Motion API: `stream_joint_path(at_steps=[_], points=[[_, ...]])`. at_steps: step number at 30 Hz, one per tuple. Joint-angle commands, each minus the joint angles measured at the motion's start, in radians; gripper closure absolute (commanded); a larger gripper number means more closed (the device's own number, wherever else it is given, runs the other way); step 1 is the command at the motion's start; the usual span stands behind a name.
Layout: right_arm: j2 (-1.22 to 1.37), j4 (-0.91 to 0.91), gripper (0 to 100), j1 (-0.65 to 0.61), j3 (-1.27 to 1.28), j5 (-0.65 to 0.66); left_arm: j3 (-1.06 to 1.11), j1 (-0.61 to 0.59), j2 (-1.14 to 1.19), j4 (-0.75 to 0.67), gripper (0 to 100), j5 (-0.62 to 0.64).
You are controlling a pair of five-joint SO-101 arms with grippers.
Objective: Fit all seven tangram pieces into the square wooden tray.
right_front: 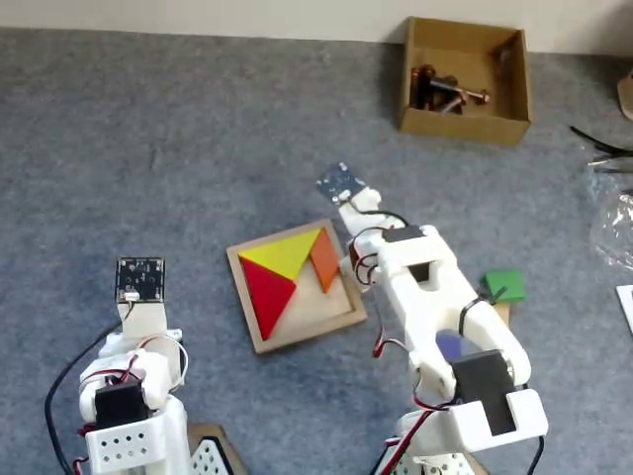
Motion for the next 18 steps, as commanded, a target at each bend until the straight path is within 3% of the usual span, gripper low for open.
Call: stream_joint_path(at_steps=[1,18], points=[[0.013,-0.007,81.7,0.008,-0.025,0.017,0.019,-0.013,-0.005,0.005,99,0.009],[0.071,-0.007,82.0,0.018,-0.053,0.011,0.019,-0.013,-0.005,0.005,99,0.009]])
